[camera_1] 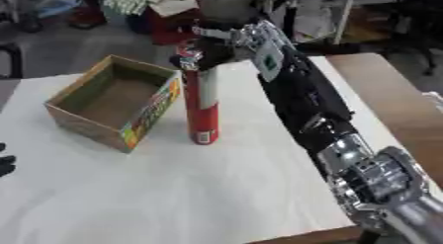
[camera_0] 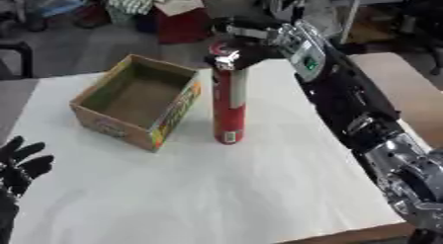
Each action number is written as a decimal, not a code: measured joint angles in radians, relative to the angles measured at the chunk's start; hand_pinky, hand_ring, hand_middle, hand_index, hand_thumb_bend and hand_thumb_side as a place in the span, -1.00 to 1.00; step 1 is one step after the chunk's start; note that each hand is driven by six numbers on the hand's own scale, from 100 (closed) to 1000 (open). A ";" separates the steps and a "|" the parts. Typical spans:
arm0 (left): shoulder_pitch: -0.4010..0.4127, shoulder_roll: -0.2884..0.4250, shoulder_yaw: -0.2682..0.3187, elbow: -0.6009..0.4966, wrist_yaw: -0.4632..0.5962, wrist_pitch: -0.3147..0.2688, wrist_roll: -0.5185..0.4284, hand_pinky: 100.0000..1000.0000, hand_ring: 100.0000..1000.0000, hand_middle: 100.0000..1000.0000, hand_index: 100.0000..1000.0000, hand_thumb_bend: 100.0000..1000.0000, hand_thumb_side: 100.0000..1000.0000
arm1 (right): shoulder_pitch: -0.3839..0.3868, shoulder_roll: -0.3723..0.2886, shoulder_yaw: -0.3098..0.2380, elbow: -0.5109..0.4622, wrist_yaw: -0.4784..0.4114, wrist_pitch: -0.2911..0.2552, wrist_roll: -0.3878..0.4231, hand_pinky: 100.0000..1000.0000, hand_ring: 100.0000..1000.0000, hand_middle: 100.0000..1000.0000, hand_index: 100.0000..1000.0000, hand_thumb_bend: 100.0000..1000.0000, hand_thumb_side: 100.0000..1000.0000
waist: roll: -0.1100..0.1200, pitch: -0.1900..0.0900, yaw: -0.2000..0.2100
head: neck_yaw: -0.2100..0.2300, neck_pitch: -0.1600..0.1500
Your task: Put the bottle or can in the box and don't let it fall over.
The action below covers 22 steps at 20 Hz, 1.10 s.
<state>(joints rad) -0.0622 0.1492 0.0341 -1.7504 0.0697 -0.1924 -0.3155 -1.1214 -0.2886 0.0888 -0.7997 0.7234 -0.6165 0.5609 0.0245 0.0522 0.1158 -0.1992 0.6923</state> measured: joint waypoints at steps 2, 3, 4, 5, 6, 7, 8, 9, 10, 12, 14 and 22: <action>0.000 0.000 0.000 0.000 0.000 0.000 0.000 0.70 0.60 0.63 1.00 -0.50 1.00 | 0.000 0.000 0.005 0.000 -0.004 -0.001 -0.001 1.00 0.99 1.00 1.00 -0.72 0.56 | 0.000 0.000 0.000 | -0.001 0.000; 0.000 0.000 0.000 0.000 0.000 0.000 0.000 0.70 0.60 0.63 1.00 -0.50 1.00 | 0.000 0.000 0.006 0.000 -0.006 -0.001 -0.001 1.00 0.99 1.00 1.00 -0.73 0.56 | -0.001 0.000 0.000 | -0.002 0.000; 0.000 0.000 0.000 0.000 0.000 0.000 0.000 0.70 0.60 0.63 1.00 -0.50 1.00 | 0.001 0.000 0.009 0.000 -0.007 -0.001 -0.001 1.00 0.99 1.00 1.00 -0.73 0.55 | -0.001 0.000 0.000 | -0.002 0.000; 0.000 0.000 0.000 0.000 0.000 0.000 0.000 0.70 0.60 0.63 1.00 -0.50 1.00 | 0.002 0.000 0.010 0.000 -0.009 -0.002 -0.002 1.00 0.99 1.00 1.00 -0.73 0.54 | -0.001 0.000 0.000 | -0.002 0.000; 0.000 0.000 0.000 0.000 0.000 0.000 0.000 0.70 0.60 0.63 1.00 -0.50 1.00 | 0.003 0.000 0.011 -0.001 -0.012 -0.002 -0.002 1.00 0.99 1.00 1.00 -0.73 0.54 | -0.001 0.000 0.000 | -0.003 0.000; 0.000 0.000 0.000 0.000 0.000 0.000 0.000 0.70 0.60 0.63 1.00 -0.50 1.00 | 0.003 0.000 0.011 -0.002 -0.018 -0.003 -0.003 1.00 0.98 1.00 1.00 -0.73 0.53 | -0.001 0.000 0.000 | -0.004 0.000; 0.000 0.000 0.000 0.000 0.000 0.000 0.000 0.70 0.60 0.63 1.00 -0.50 1.00 | 0.002 0.000 0.011 -0.003 -0.024 -0.004 -0.004 1.00 0.98 1.00 1.00 -0.73 0.53 | -0.002 0.000 0.000 | -0.004 0.000; 0.000 0.000 0.000 0.000 0.000 0.000 0.000 0.70 0.60 0.63 1.00 -0.50 1.00 | 0.002 0.000 0.011 -0.006 -0.030 -0.005 -0.005 1.00 0.98 1.00 1.00 -0.73 0.52 | -0.002 0.000 0.000 | -0.004 0.000; 0.000 0.000 0.000 0.000 0.000 0.000 0.000 0.70 0.60 0.63 1.00 -0.50 1.00 | 0.001 0.000 0.011 -0.010 -0.037 -0.005 -0.005 1.00 0.98 1.00 1.00 -0.73 0.52 | -0.002 0.000 0.000 | -0.004 0.000; 0.000 0.000 0.000 0.000 0.000 0.000 0.000 0.70 0.60 0.63 1.00 -0.50 1.00 | 0.000 0.000 0.011 -0.018 -0.051 -0.006 -0.006 1.00 0.98 1.00 1.00 -0.73 0.53 | -0.002 0.000 0.000 | -0.004 0.000; 0.000 0.000 0.000 0.000 0.000 0.000 0.000 0.70 0.60 0.63 1.00 -0.50 1.00 | 0.000 0.000 0.017 -0.024 -0.060 -0.005 -0.005 1.00 0.99 1.00 1.00 -0.73 0.55 | -0.003 0.000 0.000 | -0.004 0.000; 0.000 0.000 0.000 0.000 0.000 0.000 0.000 0.70 0.60 0.63 1.00 -0.50 1.00 | 0.007 0.000 0.030 -0.026 -0.068 0.007 0.007 1.00 0.98 1.00 1.00 -0.74 0.56 | -0.003 0.000 -0.003 | -0.004 0.000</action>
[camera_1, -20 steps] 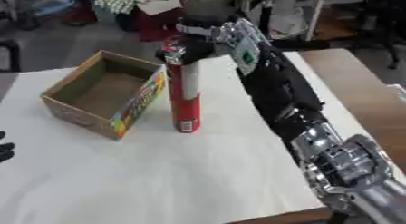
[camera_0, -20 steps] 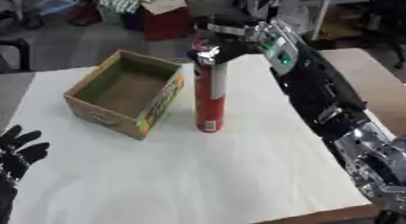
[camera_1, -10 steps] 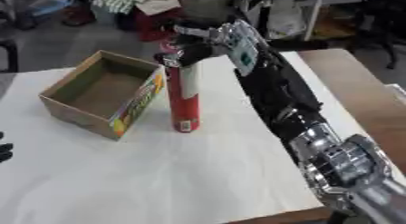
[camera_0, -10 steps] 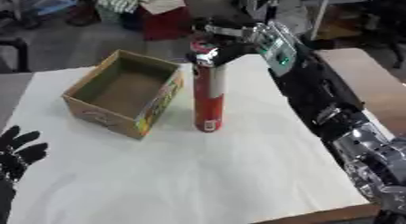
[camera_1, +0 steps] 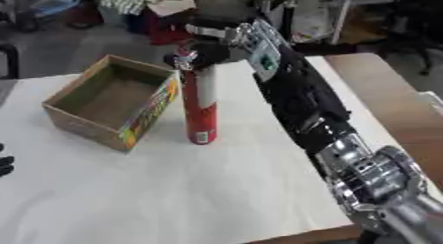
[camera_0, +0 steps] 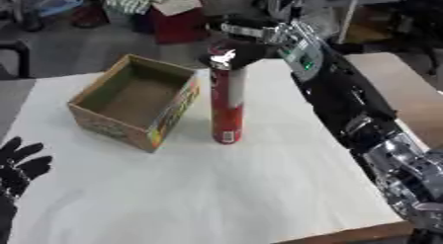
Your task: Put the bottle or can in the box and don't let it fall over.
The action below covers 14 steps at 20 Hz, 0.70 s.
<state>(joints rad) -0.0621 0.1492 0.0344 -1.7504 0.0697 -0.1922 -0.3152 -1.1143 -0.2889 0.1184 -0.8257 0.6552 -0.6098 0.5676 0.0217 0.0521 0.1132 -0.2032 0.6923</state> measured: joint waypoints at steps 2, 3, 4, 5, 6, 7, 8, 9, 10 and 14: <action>0.000 0.000 0.000 0.000 0.000 0.000 0.000 0.70 0.60 0.63 1.00 -0.50 1.00 | 0.009 0.000 0.000 0.002 0.002 0.004 0.004 1.00 0.98 0.99 1.00 -0.74 0.57 | 0.000 0.000 -0.001 | 0.000 0.000; 0.000 0.000 0.000 0.000 0.000 0.000 0.000 0.70 0.60 0.63 1.00 -0.50 1.00 | 0.012 0.000 0.000 0.005 0.004 0.005 0.005 1.00 0.98 0.99 1.00 -0.74 0.57 | 0.000 0.000 -0.001 | 0.000 0.000; 0.000 0.000 0.000 0.000 0.000 0.000 0.000 0.70 0.60 0.63 1.00 -0.50 1.00 | 0.012 0.000 -0.001 0.007 0.007 0.006 0.006 1.00 0.98 0.99 1.00 -0.75 0.56 | 0.000 0.000 -0.001 | 0.000 0.000; 0.000 0.000 0.000 0.000 0.000 0.000 0.000 0.70 0.60 0.63 1.00 -0.50 1.00 | 0.012 0.000 -0.001 0.007 0.010 0.007 0.007 1.00 0.98 0.99 1.00 -0.75 0.55 | 0.000 0.000 -0.001 | 0.001 0.000; 0.000 0.000 0.000 0.000 0.000 0.000 0.000 0.70 0.60 0.63 1.00 -0.50 1.00 | 0.012 0.000 -0.001 0.007 0.013 0.008 0.008 1.00 0.98 0.99 1.00 -0.77 0.52 | 0.000 0.000 -0.001 | 0.001 0.000; 0.000 0.000 0.000 0.000 0.000 0.000 0.000 0.70 0.60 0.63 1.00 -0.50 1.00 | 0.012 0.000 -0.002 0.009 0.016 0.008 0.008 1.00 0.97 0.99 1.00 -0.78 0.51 | 0.000 0.000 -0.001 | 0.001 0.000; 0.000 0.000 0.000 0.000 0.000 0.000 0.000 0.70 0.60 0.63 1.00 -0.50 1.00 | 0.012 -0.001 -0.002 0.010 0.019 0.008 0.008 1.00 0.96 0.98 1.00 -0.82 0.46 | 0.000 0.000 -0.001 | 0.001 0.000; 0.000 0.000 0.000 0.000 0.000 0.000 0.001 0.70 0.60 0.63 1.00 -0.50 1.00 | 0.012 -0.001 -0.003 0.012 0.022 0.008 0.008 1.00 0.95 0.98 1.00 -0.83 0.45 | 0.000 0.000 -0.001 | 0.001 0.000; 0.000 0.000 0.000 0.000 0.000 0.000 0.001 0.70 0.60 0.63 1.00 -0.50 1.00 | 0.012 -0.002 -0.005 0.013 0.025 0.008 0.008 1.00 0.92 0.95 1.00 -0.87 0.40 | 0.000 0.000 -0.001 | 0.001 0.000; 0.000 0.000 0.000 0.000 0.000 0.000 0.001 0.70 0.60 0.63 1.00 -0.50 1.00 | 0.012 -0.003 -0.007 0.018 0.035 0.006 0.006 0.69 0.67 0.80 1.00 -0.99 0.25 | 0.000 0.000 -0.001 | 0.001 0.000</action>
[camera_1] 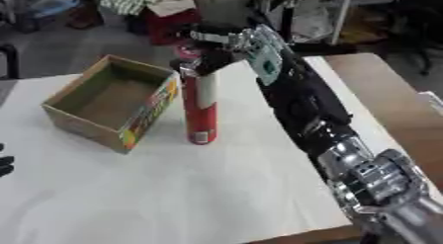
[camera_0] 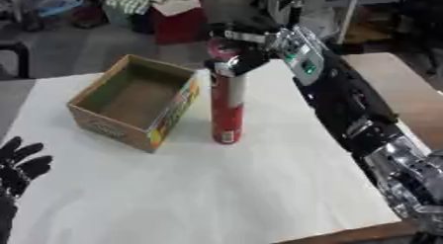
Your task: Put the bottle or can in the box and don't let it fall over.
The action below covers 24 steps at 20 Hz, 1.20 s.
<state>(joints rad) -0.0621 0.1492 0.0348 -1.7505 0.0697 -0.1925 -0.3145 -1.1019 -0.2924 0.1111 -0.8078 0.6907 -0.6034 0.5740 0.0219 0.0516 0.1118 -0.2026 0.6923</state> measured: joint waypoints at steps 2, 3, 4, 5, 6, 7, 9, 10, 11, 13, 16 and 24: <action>0.000 0.000 0.000 0.000 0.000 0.001 0.001 0.69 0.60 0.63 1.00 -0.49 1.00 | 0.000 0.000 0.000 0.001 0.001 -0.002 -0.002 0.44 0.48 0.67 0.94 -1.00 0.10 | 0.000 0.000 0.000 | 0.000 0.000; 0.000 0.000 0.000 0.000 0.000 0.001 0.001 0.69 0.59 0.62 1.00 -0.50 1.00 | 0.000 0.000 0.000 0.002 0.001 -0.003 -0.003 0.37 0.42 0.63 0.92 -1.00 0.05 | -0.001 0.000 0.000 | 0.000 0.000; 0.000 0.000 0.000 0.000 0.000 0.003 0.003 0.69 0.59 0.62 1.00 -0.50 1.00 | 0.000 0.000 0.000 0.002 0.001 -0.004 -0.004 0.21 0.28 0.53 0.86 -1.00 -0.07 | -0.001 -0.001 0.000 | 0.000 0.000; 0.000 0.000 0.000 0.000 0.000 0.004 0.005 0.69 0.59 0.62 1.00 -0.50 1.00 | -0.001 0.000 -0.001 0.002 0.001 -0.004 -0.004 0.11 0.19 0.47 0.81 -1.00 -0.13 | -0.001 -0.001 0.001 | 0.000 0.000; 0.000 0.000 0.001 0.000 0.000 0.006 0.007 0.69 0.58 0.62 1.00 -0.50 1.00 | -0.001 0.000 -0.002 0.002 0.001 -0.004 -0.004 0.00 0.12 0.42 0.77 -1.00 -0.20 | -0.002 -0.001 0.002 | 0.000 0.000; 0.000 0.000 0.001 0.000 0.000 0.007 0.010 0.69 0.58 0.62 1.00 -0.50 1.00 | -0.001 0.000 -0.003 0.002 0.001 -0.005 -0.005 -0.12 0.05 0.33 0.70 -1.00 -0.30 | -0.003 -0.001 0.002 | 0.000 0.000; 0.000 0.000 0.003 0.000 0.000 0.008 0.017 0.68 0.57 0.60 1.00 -0.51 1.00 | -0.001 0.000 -0.004 0.002 0.001 -0.006 -0.006 -0.31 -0.08 0.18 0.54 -1.00 -0.46 | -0.003 -0.001 0.002 | 0.000 0.000; 0.000 0.000 0.005 0.000 0.002 0.010 0.020 0.67 0.56 0.60 1.00 -0.52 1.00 | -0.001 0.000 -0.005 0.002 0.001 -0.006 -0.006 -0.62 -0.26 0.06 0.41 -1.00 -0.52 | -0.003 -0.001 0.002 | 0.001 0.000; 0.000 0.000 0.006 0.000 0.004 0.011 0.025 0.67 0.56 0.59 1.00 -0.52 1.00 | -0.001 0.000 -0.006 0.002 0.001 -0.007 -0.007 -0.84 -0.37 0.02 0.35 -1.00 -0.51 | -0.003 -0.001 0.002 | 0.002 0.000; 0.000 0.000 0.006 0.000 0.007 0.015 0.036 0.66 0.56 0.59 1.00 -0.53 1.00 | -0.001 0.000 -0.006 0.002 0.002 -0.008 -0.008 -1.00 -0.64 -0.20 0.06 -1.00 -0.64 | -0.003 -0.001 0.002 | 0.003 0.000; 0.000 0.000 0.006 0.000 0.009 0.018 0.049 0.66 0.56 0.59 1.00 -0.53 1.00 | 0.000 0.000 -0.013 0.002 0.005 -0.013 -0.013 -1.00 -0.71 -0.41 -0.16 -1.00 -1.00 | -0.003 -0.001 0.002 | 0.004 0.000; 0.000 0.000 0.006 0.000 0.015 0.020 0.062 0.66 0.56 0.59 1.00 -0.54 1.00 | 0.000 -0.021 -0.034 -0.005 0.001 -0.037 -0.037 -1.00 -0.76 -0.55 -0.26 -1.00 -1.00 | -0.002 -0.001 0.002 | 0.004 0.000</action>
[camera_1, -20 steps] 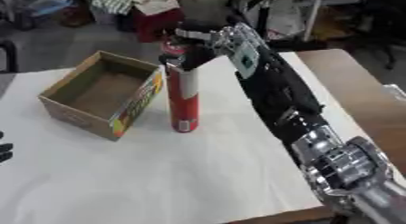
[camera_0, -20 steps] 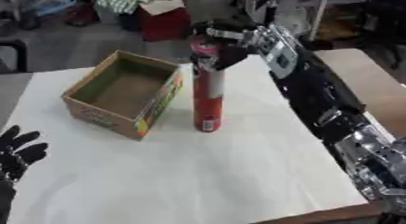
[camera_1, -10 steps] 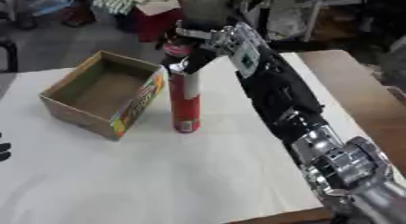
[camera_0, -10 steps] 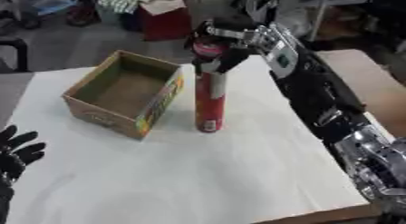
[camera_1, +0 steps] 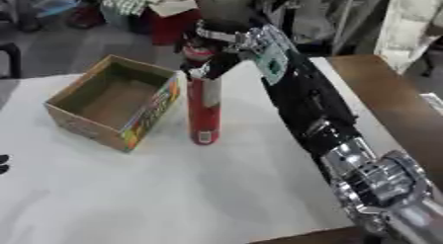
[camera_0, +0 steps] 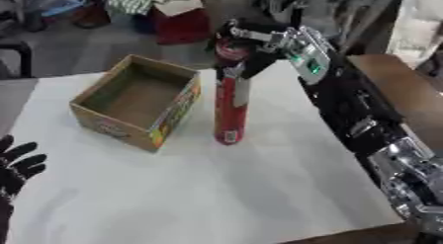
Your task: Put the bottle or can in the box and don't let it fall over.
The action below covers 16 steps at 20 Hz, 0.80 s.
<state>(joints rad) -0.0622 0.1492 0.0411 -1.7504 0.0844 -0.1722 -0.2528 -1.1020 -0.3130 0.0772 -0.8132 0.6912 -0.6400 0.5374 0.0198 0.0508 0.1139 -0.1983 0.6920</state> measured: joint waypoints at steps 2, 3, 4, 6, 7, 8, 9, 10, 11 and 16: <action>0.000 0.000 0.000 0.000 0.000 0.000 -0.001 0.66 0.56 0.59 1.00 -0.54 1.00 | -0.018 -0.012 -0.008 -0.011 -0.010 -0.006 -0.006 -1.00 -0.76 -0.56 -0.27 -1.00 -1.00 | 0.000 0.000 0.001 | 0.000 0.000; 0.000 0.000 0.000 0.000 0.001 0.001 -0.001 0.66 0.56 0.59 1.00 -0.54 1.00 | -0.030 -0.018 -0.012 -0.020 -0.016 -0.010 -0.010 -1.00 -0.77 -0.57 -0.28 -1.00 -1.00 | 0.000 0.000 0.003 | 0.000 0.000; 0.000 0.000 0.000 0.000 0.001 0.001 -0.002 0.66 0.56 0.59 1.00 -0.54 1.00 | -0.041 -0.022 -0.018 -0.028 -0.024 -0.014 -0.014 -1.00 -0.77 -0.57 -0.28 -1.00 -1.00 | 0.000 0.000 0.004 | -0.001 0.000; 0.000 0.000 -0.001 0.000 0.001 0.001 -0.004 0.66 0.56 0.59 1.00 -0.54 1.00 | -0.058 -0.027 -0.030 -0.048 -0.044 -0.024 -0.024 -1.00 -0.76 -0.57 -0.28 -1.00 -1.00 | 0.000 0.000 0.005 | -0.004 -0.001; 0.000 0.000 -0.001 0.000 0.001 0.001 -0.006 0.66 0.56 0.59 1.00 -0.54 1.00 | -0.065 -0.027 -0.037 -0.060 -0.055 -0.029 -0.029 -1.00 -0.71 -0.57 -0.26 -1.00 -1.00 | 0.000 0.000 0.007 | -0.006 -0.001; 0.000 0.000 -0.001 0.000 0.001 0.001 -0.007 0.66 0.56 0.59 1.00 -0.54 1.00 | -0.072 -0.027 -0.046 -0.074 -0.068 -0.035 -0.035 -1.00 -0.71 -0.60 -0.27 -1.00 -1.00 | 0.000 0.000 0.010 | -0.007 -0.003; 0.000 0.000 -0.002 0.000 0.001 0.001 -0.007 0.66 0.56 0.59 1.00 -0.54 1.00 | -0.079 -0.027 -0.056 -0.091 -0.081 -0.040 -0.040 -1.00 -0.71 -0.59 -0.26 -1.00 -1.00 | -0.001 0.000 0.012 | -0.009 -0.005; -0.001 0.000 -0.004 0.000 0.001 0.001 -0.009 0.66 0.56 0.59 1.00 -0.54 1.00 | -0.085 -0.027 -0.069 -0.108 -0.095 -0.044 -0.044 -1.00 -0.71 -0.59 -0.26 -1.00 -1.00 | -0.001 0.000 0.016 | -0.010 -0.008; -0.003 0.000 -0.007 0.001 0.001 0.001 -0.012 0.66 0.56 0.59 1.00 -0.54 1.00 | -0.087 -0.025 -0.081 -0.126 -0.109 -0.049 -0.049 -1.00 -0.68 -0.58 -0.28 -1.00 -1.00 | -0.001 0.000 0.020 | -0.012 -0.009; -0.021 -0.001 -0.020 0.006 0.005 0.003 -0.027 0.66 0.56 0.59 1.00 -0.54 1.00 | -0.088 0.006 -0.136 -0.198 -0.180 -0.073 -0.073 -1.00 -0.69 -0.61 -0.32 -1.00 -1.00 | 0.006 0.002 0.056 | -0.026 -0.015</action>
<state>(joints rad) -0.0829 0.1479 0.0208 -1.7447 0.0897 -0.1689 -0.2797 -1.1902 -0.3074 -0.0589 -1.0113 0.5109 -0.7125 0.4649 0.0254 0.0527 0.1697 -0.2245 0.6767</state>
